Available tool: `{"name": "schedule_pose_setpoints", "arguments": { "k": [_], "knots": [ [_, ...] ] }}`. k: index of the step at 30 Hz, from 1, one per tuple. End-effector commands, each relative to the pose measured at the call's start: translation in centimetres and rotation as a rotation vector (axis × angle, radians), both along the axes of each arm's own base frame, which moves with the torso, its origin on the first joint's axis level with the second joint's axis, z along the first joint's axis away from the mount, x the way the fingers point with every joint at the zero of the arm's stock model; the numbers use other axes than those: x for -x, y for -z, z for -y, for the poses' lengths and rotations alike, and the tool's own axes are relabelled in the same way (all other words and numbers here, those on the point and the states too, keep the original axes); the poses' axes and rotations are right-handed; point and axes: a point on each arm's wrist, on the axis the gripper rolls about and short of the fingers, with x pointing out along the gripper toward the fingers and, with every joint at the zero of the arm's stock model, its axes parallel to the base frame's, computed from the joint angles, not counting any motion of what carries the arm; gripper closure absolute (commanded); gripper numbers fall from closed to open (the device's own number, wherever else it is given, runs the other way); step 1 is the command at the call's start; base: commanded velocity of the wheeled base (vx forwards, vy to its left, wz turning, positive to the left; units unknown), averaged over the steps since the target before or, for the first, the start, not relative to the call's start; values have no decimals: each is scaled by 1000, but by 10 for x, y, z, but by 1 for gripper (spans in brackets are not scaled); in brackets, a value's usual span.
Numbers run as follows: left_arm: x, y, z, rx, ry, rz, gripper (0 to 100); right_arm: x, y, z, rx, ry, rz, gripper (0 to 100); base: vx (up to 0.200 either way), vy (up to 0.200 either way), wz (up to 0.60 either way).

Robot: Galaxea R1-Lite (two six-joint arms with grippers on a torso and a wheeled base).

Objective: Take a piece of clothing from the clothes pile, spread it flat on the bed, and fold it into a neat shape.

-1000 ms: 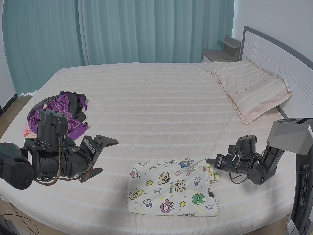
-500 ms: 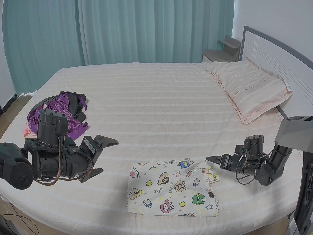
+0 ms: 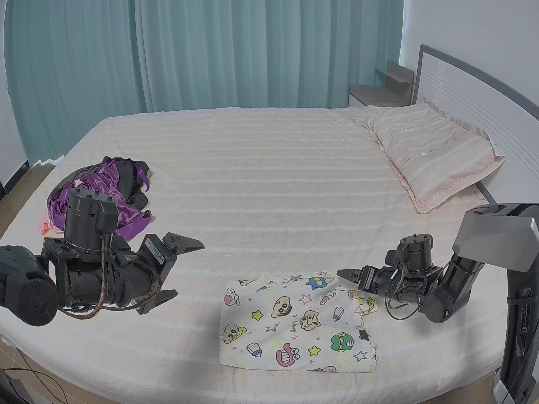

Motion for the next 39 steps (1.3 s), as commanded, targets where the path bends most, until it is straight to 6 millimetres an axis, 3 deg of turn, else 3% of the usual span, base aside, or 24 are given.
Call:
{"name": "schedule_pose_setpoints", "arguments": {
  "k": [1,15,23,24,30,36,39],
  "knots": [
    [0,0,0,0,0,0,0,-2,9,-2,5,-4,-13,100,0,0,0],
    [0,1,0,-1,0,-3,0,-16,2,25,11,104,17,100,0,0,0],
    [-1,2,1,-1,3,-6,0,-16,8,26,20,112,-3,100,0,0,0],
    [-1,2,1,-1,3,-6,0,-15,10,26,21,111,-8,0,0,0,0],
    [2,5,2,7,34,-23,0,-10,-8,32,14,134,30,0,0,0,0],
    [3,6,3,16,53,-33,0,18,-30,50,22,182,21,0,0,0,0],
    [2,6,3,14,55,-35,0,43,-36,58,40,226,-14,0,0,0,0]
  ]
}}
